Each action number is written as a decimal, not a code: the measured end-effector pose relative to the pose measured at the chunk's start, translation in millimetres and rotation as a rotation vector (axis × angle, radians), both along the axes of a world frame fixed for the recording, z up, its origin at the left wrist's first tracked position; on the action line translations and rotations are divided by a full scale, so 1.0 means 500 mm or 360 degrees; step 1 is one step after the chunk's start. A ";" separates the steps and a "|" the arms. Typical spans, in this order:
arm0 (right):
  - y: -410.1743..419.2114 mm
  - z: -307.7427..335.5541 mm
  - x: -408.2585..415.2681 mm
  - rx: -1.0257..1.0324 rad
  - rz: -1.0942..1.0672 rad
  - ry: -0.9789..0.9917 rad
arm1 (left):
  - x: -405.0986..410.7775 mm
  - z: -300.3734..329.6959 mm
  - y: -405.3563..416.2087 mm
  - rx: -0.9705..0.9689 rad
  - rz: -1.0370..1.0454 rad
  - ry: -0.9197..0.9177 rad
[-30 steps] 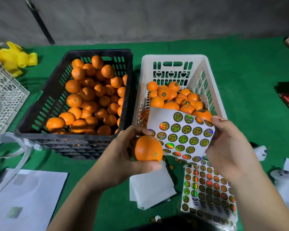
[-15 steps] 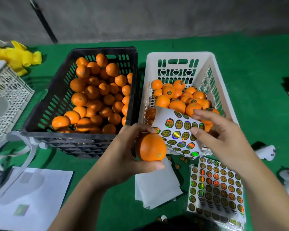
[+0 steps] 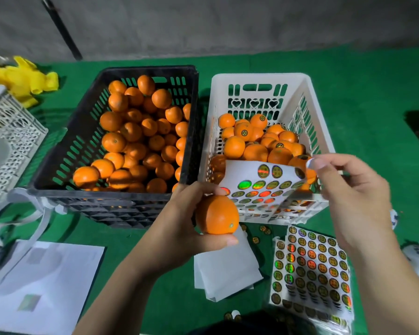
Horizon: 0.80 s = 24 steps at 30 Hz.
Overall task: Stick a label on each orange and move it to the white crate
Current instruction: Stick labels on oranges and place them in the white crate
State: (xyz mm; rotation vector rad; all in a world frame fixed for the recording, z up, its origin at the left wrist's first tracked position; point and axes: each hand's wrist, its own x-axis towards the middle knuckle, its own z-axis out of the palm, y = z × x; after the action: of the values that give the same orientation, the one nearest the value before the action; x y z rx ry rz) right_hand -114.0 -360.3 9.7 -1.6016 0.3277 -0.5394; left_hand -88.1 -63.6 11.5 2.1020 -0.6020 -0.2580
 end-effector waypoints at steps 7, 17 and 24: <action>0.124 0.032 -0.045 -0.0792 0.0364 -0.0322 | -0.017 0.000 -0.035 -0.0003 0.0145 0.0010; 0.108 0.027 -0.066 -0.1069 0.1143 0.0021 | -0.015 0.007 -0.033 -0.0153 0.0098 0.0195; 0.135 0.004 -0.073 -0.1415 0.1145 0.0148 | -0.010 0.006 -0.040 -0.0583 -0.0030 0.0632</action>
State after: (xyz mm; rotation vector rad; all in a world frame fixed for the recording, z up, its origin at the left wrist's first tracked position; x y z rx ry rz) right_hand -150.3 -292.9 12.0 -2.4281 -0.4984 -0.0195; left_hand -93.2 -83.5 14.5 1.6343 -0.3949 -0.5197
